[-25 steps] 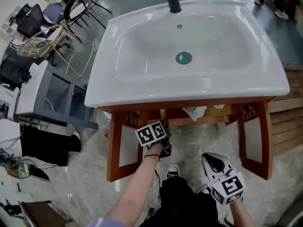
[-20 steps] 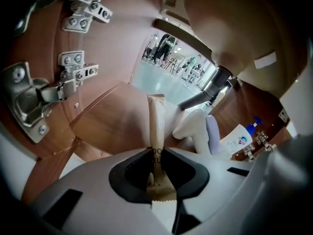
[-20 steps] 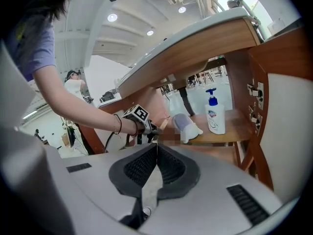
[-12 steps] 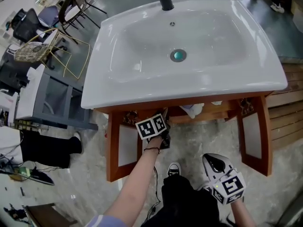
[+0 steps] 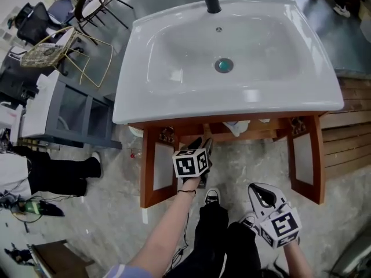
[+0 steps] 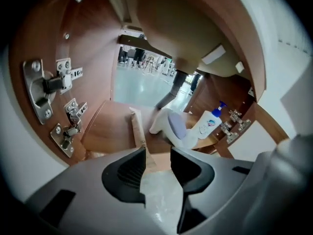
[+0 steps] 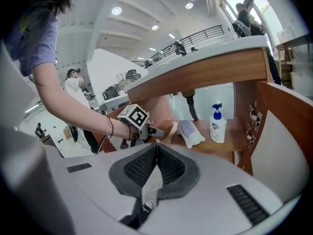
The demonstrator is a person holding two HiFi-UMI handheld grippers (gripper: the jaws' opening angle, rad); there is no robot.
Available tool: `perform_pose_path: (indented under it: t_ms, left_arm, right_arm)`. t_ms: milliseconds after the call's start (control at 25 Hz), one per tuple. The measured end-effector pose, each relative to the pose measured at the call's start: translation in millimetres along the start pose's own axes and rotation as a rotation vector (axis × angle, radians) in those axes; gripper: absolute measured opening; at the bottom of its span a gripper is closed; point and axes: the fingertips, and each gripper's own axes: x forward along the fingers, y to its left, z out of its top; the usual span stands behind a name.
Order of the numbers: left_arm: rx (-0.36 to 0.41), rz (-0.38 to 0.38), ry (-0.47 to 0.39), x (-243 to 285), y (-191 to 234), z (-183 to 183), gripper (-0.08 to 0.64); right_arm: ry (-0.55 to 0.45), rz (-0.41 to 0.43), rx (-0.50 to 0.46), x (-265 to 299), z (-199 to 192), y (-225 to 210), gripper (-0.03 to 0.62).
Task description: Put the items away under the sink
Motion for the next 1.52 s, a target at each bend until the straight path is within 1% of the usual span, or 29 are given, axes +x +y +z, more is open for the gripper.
perform_pose_path:
  t_ms: [120,240,400,640,760,840,960,1040,1160,1280,1440,1520]
  left_arm:
    - [0.083,-0.013,0.016,-20,-15,-1,0.161]
    - [0.141,-0.036,0.020,-41,-33,0,0.155]
    - [0.221,-0.076,0.014,-73,-59,4,0.147]
    - [0.352,-0.112,-0.023,-137,-93,11,0.137]
    - [0.401,-0.133,-0.043,-169,-108,12,0.129]
    - [0.412,-0.144,-0.056,-192,-118,15,0.127]
    - [0.393,-0.153,-0.084,-229,-133,20,0.123]
    - [0.387,-0.159,-0.100,-252,-142,21,0.120]
    - [0.412,-0.159,-0.114,-283,-153,21,0.118]
    - [0.429,-0.157,-0.121,-310,-161,23,0.118]
    - [0.418,-0.147,-0.136,-338,-168,26,0.114]
    - [0.412,-0.135,-0.151,-351,-172,30,0.112]
  right_arm:
    - [-0.005,0.000,0.001,-12,16,8,0.015]
    - [0.007,0.012,-0.017,-24,27,18,0.015]
    - [0.007,0.006,-0.033,-43,46,28,0.015]
    - [0.011,0.027,-0.043,-71,66,51,0.015]
    - [0.003,0.032,-0.055,-86,77,65,0.015]
    - [0.000,0.036,-0.059,-96,84,73,0.015]
    - [-0.006,0.029,-0.052,-111,97,85,0.015]
    - [-0.023,0.019,-0.030,-123,105,92,0.015]
    - [-0.053,0.010,-0.008,-140,119,105,0.015]
    - [-0.073,0.001,-0.034,-158,135,119,0.015]
    - [-0.094,0.011,-0.060,-179,146,132,0.015]
    - [-0.098,-0.004,-0.075,-190,156,138,0.015]
